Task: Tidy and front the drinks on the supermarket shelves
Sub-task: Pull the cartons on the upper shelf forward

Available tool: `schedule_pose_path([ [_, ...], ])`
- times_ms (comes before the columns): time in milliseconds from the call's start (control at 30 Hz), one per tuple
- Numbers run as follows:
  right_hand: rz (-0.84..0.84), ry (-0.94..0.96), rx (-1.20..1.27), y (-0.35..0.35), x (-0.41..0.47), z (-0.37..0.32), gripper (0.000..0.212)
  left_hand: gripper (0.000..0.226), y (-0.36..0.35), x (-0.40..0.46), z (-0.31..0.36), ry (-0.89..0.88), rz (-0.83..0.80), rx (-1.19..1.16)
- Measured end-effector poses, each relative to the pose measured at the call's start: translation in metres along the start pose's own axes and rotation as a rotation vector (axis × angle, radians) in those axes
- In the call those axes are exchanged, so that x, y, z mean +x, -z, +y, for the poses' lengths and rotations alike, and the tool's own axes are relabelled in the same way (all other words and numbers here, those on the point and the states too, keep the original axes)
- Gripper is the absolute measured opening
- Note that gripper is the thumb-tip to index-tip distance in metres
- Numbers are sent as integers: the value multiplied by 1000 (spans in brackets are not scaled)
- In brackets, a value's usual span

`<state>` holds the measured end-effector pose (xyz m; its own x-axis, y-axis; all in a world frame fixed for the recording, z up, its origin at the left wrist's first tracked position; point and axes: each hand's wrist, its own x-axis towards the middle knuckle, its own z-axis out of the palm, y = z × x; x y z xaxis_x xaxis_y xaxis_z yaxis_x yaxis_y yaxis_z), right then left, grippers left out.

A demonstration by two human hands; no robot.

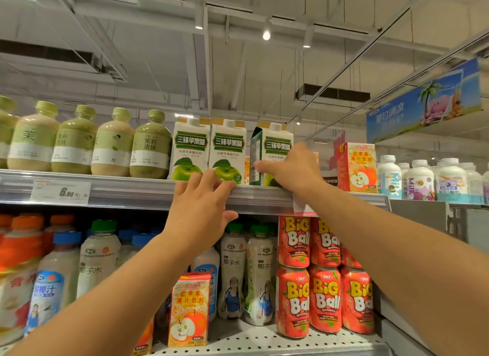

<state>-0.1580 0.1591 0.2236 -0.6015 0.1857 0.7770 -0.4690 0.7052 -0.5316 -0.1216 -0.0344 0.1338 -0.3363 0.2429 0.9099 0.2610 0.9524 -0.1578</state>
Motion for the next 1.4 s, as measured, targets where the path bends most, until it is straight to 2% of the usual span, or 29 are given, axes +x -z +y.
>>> schedule_pose_path([
  [133,-95,-37,12,0,4,-4,67,62,0,1,0,-1,-2,-1],
  [300,-279,-169,238,17,14,4,50,61,-3,0,-2,-5,-6,2],
  [367,-281,-130,260,16,14,6,44,61,-3,0,-2,-6,-3,0],
  [467,-255,-62,248,9,13,5,49,61,-4,0,-2,-7,4,-10],
  [933,-207,16,240,-7,6,5,43,60,-4,-1,-3,-16,12,-17],
  [1000,-196,53,196,-8,4,5,39,60,-4,-1,-3,-18,12,-18],
  [1067,-179,123,49,-9,-1,3,28,60,-3,-1,-2,-21,11,-13],
  [1100,-173,148,-31,-11,-5,3,30,60,-3,-2,-3,-25,12,-7],
  [1167,-128,145,-146,-13,-15,3,55,63,-2,-3,-5,-51,2,18],
  [1233,-42,195,-180,-13,-28,4,60,69,0,-5,-10,-100,-37,41],
  [1300,26,320,-220,-10,-46,5,54,72,5,-9,-17,-129,-62,38],
  [1400,28,584,-308,-5,-81,10,48,66,19,-19,-40,-58,-33,25],
])
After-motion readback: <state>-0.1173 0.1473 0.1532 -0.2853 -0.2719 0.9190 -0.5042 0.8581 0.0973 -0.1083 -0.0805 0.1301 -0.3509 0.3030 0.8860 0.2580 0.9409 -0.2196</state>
